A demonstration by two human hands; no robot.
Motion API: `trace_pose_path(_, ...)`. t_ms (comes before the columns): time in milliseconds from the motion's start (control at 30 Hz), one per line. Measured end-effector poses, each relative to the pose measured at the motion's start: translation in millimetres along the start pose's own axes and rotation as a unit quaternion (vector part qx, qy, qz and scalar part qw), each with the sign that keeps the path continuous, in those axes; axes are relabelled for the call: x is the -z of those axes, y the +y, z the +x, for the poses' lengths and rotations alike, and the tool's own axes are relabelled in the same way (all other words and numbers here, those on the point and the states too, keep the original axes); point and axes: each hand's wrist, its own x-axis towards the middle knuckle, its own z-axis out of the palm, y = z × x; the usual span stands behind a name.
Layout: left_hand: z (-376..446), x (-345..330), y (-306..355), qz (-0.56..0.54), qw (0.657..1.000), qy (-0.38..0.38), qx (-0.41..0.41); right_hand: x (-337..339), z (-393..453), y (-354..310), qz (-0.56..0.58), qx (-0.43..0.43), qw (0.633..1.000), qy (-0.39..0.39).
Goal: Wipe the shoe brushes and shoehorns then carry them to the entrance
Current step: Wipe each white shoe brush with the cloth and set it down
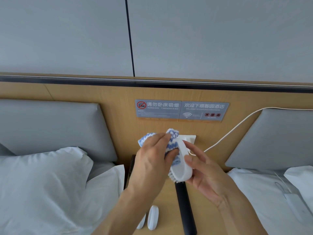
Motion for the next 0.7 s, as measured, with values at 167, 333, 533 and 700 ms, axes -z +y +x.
trace_pose_path(167,-10.5,-4.9,5.1,-0.016,1.000,-0.020,-0.011,3.3,-0.9,-2.8,-0.015,0.023,0.999,-0.016)
trace_pose_path(333,-12.0,-2.5,6.7,-0.051,0.994,-0.081,-0.058,9.9,-1.6,-5.8,-0.047,0.033,0.998,-0.015)
trace_pose_path(533,-3.8,7.3,-2.8,-0.067,0.972,-0.198,-0.106,18.3,-3.5,-8.5,-0.070,0.029,0.997,-0.010)
trace_pose_path(700,6.1,21.7,-13.8,-0.107,0.944,-0.296,-0.098,21.5,-3.9,-9.2,-0.078,0.012,0.997,-0.023)
